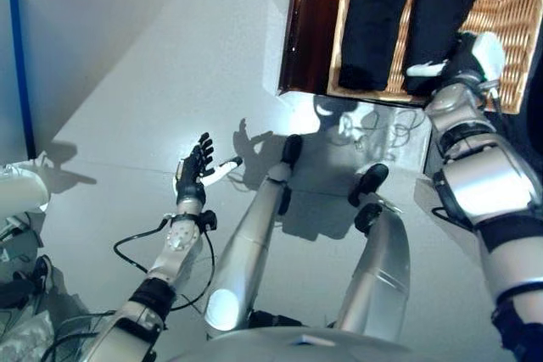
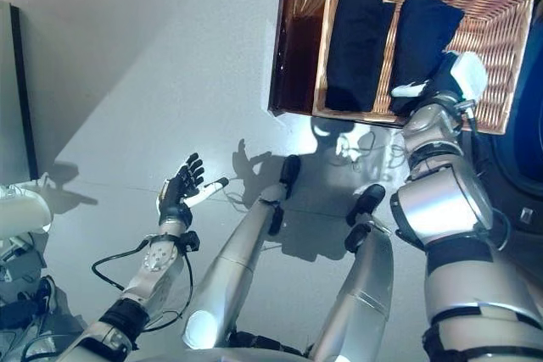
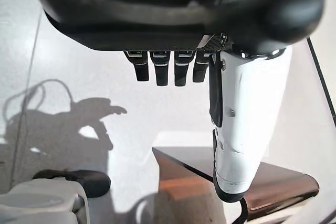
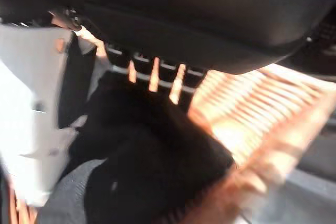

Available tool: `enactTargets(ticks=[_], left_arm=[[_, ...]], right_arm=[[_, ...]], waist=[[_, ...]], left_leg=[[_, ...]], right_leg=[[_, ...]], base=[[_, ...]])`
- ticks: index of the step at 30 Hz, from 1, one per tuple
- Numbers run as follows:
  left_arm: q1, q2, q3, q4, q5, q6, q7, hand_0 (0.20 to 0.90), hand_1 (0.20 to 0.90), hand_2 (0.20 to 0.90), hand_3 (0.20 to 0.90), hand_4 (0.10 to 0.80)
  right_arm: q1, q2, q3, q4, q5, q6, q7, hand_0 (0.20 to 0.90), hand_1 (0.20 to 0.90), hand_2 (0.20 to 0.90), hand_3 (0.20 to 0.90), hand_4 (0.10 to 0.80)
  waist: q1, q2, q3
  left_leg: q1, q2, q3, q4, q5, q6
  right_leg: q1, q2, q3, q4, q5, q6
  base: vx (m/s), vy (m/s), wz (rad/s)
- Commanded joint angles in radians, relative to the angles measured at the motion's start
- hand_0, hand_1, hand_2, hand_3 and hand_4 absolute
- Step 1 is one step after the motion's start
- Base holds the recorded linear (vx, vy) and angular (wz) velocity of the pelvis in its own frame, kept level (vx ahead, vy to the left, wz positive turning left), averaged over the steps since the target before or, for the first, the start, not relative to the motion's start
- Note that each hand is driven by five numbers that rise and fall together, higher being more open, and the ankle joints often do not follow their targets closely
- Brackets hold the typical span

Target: Pick up the clothes and place them into the washing machine

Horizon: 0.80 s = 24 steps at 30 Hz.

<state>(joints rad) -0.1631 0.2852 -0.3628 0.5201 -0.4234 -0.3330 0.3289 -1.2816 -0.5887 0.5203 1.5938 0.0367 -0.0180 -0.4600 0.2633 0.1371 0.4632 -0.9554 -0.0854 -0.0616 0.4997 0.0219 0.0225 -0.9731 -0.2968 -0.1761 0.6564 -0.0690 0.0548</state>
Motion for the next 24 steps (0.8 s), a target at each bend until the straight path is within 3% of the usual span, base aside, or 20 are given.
enactTargets(ticks=[1, 14, 24], left_arm=[[0.011, 0.024, 0.048, -0.045, -0.003, -0.059, 0.030, 0.900, 0.900, 0.900, 0.900, 0.800], [0.017, 0.027, 0.034, 0.026, 0.003, -0.046, 0.033, 0.900, 0.900, 0.900, 0.900, 0.800], [0.044, 0.018, 0.008, 0.143, -0.010, -0.031, 0.002, 0.900, 0.900, 0.900, 0.900, 0.800]], right_arm=[[-0.114, -0.035, 0.093, -0.031, -0.042, -0.016, -0.016, 0.200, 0.200, 0.200, 0.200, 0.300], [-0.088, -0.046, 0.030, -0.044, 0.020, -0.021, -0.034, 0.200, 0.200, 0.200, 0.200, 0.300], [0.009, -0.013, -0.114, -0.124, 0.195, -0.085, -0.061, 0.200, 0.200, 0.200, 0.200, 0.300]], waist=[[0.030, 0.057, 0.007], [0.012, 0.054, -0.002], [-0.041, 0.044, -0.033]], left_leg=[[-0.012, -0.017, 0.021, 0.004, -0.064, -0.045], [0.068, -0.017, 0.033, -0.049, -0.047, -0.043], [0.234, 0.000, 0.059, -0.183, -0.008, -0.042]], right_leg=[[0.074, 0.032, -0.029, 0.023, -0.109, -0.014], [0.137, 0.046, -0.009, -0.024, -0.092, -0.023], [0.297, 0.075, 0.009, -0.191, -0.026, -0.004]], base=[[0.000, 0.000, 0.00], [-0.008, 0.001, -0.03], [0.000, 0.010, -0.18]])
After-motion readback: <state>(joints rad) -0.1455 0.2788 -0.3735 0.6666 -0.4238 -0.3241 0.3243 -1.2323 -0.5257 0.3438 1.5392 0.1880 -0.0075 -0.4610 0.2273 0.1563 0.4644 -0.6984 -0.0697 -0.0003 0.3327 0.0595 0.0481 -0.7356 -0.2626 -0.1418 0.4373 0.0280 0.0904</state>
